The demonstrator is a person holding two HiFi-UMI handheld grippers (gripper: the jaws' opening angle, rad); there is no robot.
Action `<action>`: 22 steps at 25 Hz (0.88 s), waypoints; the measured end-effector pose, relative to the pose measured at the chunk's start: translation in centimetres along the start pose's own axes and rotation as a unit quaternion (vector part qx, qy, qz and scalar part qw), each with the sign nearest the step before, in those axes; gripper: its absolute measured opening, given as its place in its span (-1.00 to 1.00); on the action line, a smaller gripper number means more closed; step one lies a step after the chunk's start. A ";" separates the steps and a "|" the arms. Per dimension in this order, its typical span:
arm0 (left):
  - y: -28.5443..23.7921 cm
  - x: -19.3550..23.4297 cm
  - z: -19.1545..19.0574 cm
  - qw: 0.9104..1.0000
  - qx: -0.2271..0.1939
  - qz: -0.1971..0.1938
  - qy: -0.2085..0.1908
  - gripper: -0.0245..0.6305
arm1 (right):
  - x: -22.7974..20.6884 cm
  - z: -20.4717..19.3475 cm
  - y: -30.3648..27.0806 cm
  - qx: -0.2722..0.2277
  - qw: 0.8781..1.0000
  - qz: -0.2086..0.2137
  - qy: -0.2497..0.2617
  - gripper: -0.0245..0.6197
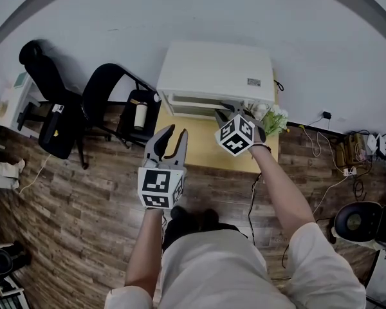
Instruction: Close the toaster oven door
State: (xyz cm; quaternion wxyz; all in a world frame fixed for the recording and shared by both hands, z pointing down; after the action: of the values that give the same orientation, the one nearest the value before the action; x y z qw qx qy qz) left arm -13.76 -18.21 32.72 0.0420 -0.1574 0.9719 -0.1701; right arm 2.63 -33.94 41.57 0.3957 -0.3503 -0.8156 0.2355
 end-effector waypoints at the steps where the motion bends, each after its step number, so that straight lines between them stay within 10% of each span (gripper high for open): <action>1: -0.1 0.0 0.0 1.000 0.000 0.000 0.000 -0.64 | 0.0 0.0 0.0 0.000 1.000 0.001 0.001 -0.62; 22: 1.7 -1.2 -0.3 1.000 0.008 0.010 -0.003 -0.64 | -0.3 -0.3 -0.1 -0.014 1.000 0.001 -0.015 -0.60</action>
State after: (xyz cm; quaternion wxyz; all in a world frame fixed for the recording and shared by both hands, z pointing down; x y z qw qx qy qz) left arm -13.14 -16.26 32.45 0.0474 -0.1482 0.9718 -0.1770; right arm 2.99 -34.14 41.66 0.3784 -0.3527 -0.8244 0.2298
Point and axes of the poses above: the fingertips, and each gripper's own axes: y backward along the fingers, x to its left, z out of its top, the point moved 10 cm from there along y, backward along the fingers, and after that the axes turned 7 degrees about x, right-handed, at the moved point
